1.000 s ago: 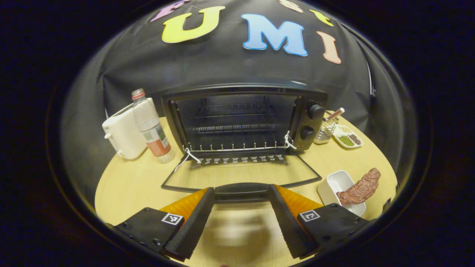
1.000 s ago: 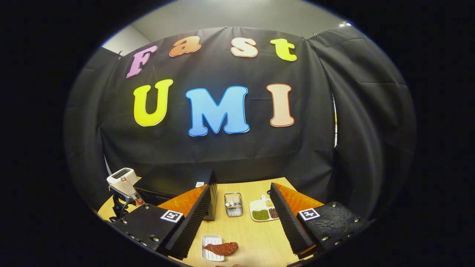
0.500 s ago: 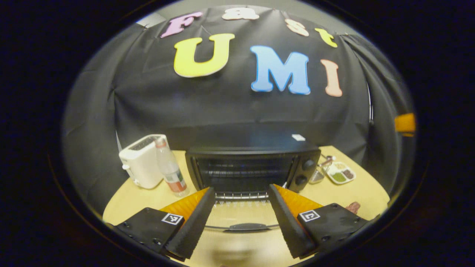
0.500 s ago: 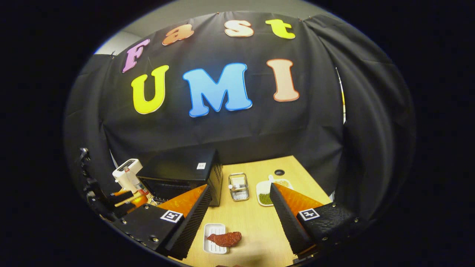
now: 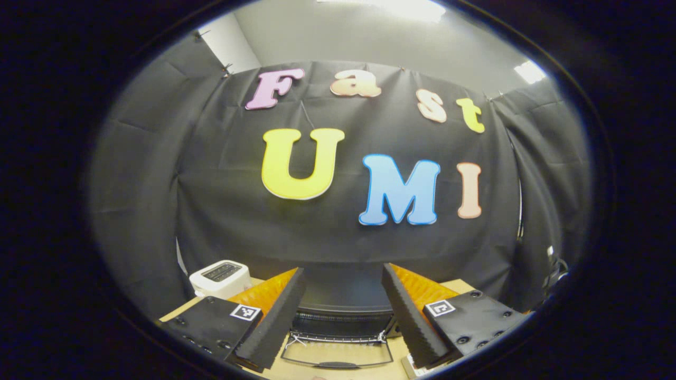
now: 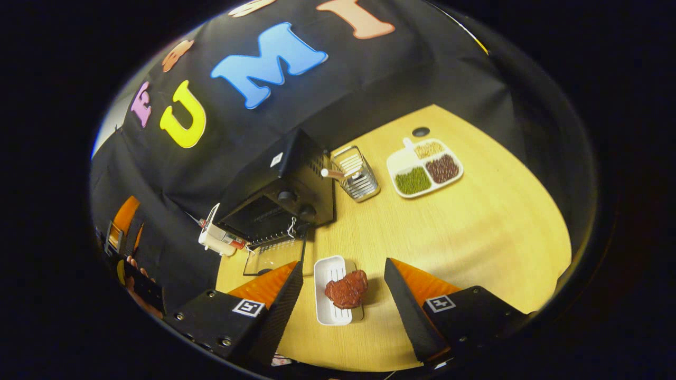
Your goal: Open the electric oven with the left hand, put the food in, and close the electric oven.
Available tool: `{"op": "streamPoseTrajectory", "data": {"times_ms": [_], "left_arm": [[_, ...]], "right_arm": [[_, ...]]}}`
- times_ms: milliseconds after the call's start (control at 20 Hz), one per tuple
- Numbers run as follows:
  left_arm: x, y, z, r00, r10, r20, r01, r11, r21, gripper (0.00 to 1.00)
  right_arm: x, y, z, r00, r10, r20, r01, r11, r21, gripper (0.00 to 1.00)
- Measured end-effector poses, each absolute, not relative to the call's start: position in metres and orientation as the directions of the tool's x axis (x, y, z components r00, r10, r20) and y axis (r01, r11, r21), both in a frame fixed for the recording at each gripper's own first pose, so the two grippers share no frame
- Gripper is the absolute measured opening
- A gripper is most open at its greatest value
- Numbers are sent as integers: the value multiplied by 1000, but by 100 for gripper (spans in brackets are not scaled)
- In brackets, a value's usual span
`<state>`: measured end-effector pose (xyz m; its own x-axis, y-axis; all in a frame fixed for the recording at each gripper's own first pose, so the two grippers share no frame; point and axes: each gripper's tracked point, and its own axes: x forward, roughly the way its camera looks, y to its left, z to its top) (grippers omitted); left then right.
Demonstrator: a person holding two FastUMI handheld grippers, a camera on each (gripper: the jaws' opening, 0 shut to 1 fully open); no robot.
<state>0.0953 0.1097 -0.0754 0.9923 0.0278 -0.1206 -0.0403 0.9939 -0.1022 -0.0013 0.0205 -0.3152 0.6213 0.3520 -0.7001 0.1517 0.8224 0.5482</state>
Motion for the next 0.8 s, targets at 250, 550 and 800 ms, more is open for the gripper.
{"op": "streamPoseTrajectory", "data": {"times_ms": [250,550,800], "left_arm": [[94,123,-46,996,53,-70,-58,996,-68,97],[74,119,-75,986,68,-152,-78,995,-60,98],[66,127,-83,978,98,-187,-111,992,-56,100]], "right_arm": [[-11,24,-356,562,453,-692,224,722,654,95],[-23,43,-400,483,504,-716,261,698,667,95],[-14,46,-400,502,522,-690,280,657,700,63]]}}
